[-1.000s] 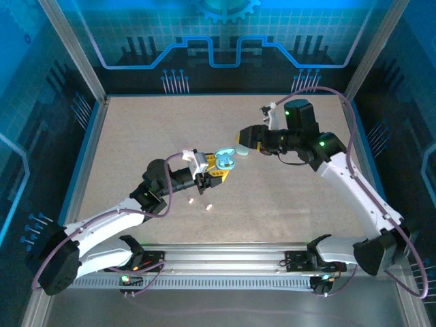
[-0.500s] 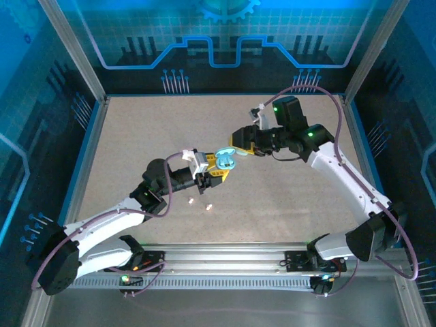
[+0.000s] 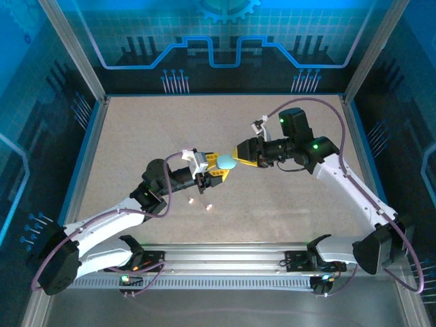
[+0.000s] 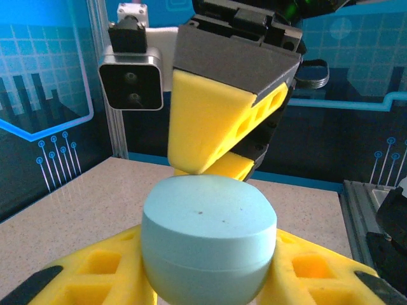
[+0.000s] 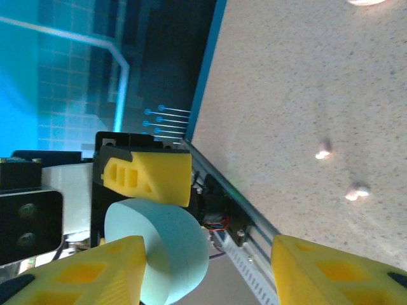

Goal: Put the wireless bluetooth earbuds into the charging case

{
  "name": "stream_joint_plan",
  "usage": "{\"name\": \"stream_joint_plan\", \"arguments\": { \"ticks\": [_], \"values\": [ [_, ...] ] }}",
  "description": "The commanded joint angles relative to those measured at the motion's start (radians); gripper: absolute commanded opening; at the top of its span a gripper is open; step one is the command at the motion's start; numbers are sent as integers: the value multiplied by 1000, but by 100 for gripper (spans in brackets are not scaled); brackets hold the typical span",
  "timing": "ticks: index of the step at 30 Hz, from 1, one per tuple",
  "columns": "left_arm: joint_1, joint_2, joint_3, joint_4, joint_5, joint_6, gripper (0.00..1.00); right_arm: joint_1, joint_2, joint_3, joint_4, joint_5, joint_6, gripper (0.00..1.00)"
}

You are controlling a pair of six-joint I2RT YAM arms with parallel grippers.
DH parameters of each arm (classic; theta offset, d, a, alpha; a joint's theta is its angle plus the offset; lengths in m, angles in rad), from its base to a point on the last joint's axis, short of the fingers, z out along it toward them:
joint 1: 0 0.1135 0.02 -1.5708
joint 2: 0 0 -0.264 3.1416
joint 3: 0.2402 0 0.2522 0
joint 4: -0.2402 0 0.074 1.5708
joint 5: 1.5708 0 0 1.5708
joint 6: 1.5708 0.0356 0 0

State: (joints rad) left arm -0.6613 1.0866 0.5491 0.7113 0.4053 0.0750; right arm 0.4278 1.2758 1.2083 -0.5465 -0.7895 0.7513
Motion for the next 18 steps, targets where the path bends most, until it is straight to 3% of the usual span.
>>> {"name": "stream_joint_plan", "arguments": {
  "ticks": [1,9,18],
  "values": [
    [-7,-1,32,60,-5,-25,28,-21,-33,-63,124,-114,73,56],
    [-6,23,38,94,14,-52,28,-14,10,-158,423,-262,279,52],
    [-6,32,41,104,11,-61,28,25,54,-162,528,-305,330,46]
  ]
}}
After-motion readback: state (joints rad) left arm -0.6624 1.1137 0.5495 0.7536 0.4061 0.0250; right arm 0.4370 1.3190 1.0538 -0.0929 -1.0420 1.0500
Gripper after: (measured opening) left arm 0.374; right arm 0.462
